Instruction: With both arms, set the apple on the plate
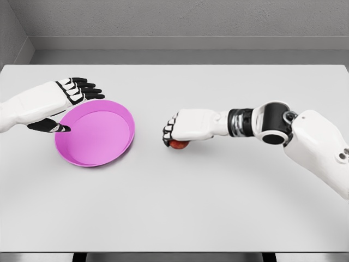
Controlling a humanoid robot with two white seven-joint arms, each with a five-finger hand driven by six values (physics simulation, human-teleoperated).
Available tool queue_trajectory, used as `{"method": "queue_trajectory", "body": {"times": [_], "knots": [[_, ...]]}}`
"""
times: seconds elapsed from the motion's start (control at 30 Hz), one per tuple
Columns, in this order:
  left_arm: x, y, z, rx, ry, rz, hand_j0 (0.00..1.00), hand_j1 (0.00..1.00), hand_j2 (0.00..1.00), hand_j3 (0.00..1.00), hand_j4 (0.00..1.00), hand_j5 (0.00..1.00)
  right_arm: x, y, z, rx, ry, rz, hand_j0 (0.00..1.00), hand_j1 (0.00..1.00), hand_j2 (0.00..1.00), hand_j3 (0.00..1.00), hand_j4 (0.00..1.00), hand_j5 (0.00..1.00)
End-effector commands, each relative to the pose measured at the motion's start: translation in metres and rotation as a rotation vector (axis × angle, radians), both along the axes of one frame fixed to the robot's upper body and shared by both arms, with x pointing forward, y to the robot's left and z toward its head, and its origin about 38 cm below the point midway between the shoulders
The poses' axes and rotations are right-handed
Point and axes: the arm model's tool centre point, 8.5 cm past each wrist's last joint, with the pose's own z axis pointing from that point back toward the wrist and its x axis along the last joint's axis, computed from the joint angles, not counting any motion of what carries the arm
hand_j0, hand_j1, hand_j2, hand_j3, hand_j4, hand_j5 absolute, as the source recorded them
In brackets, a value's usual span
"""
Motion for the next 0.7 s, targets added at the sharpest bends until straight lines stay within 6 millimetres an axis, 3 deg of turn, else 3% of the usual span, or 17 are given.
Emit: {"method": "queue_trajectory", "body": {"times": [0.0,0.5,0.6,0.67], "knots": [[0.000,0.001,0.001,-0.005,0.001,0.002,1.00,1.00,1.00,1.00,1.00,1.00,-0.002,0.005,-0.004,-0.004,0.009,0.010,0.46,0.46,0.46,0.46,0.46,0.46],[0.001,0.000,0.001,-0.007,0.000,0.002,1.00,1.00,1.00,1.00,1.00,1.00,0.004,0.006,-0.022,-0.032,0.041,-0.014,0.48,0.48,0.48,0.48,0.48,0.48],[0.001,0.000,0.001,-0.007,0.000,0.002,1.00,1.00,1.00,1.00,1.00,1.00,0.004,0.005,-0.022,-0.035,0.039,-0.015,0.52,0.52,0.52,0.52,0.52,0.52],[0.000,-0.001,0.001,-0.009,0.000,0.000,1.00,1.00,1.00,1.00,1.00,1.00,0.004,0.006,-0.022,-0.036,0.040,-0.014,0.60,0.60,0.60,0.60,0.60,0.60]]}}
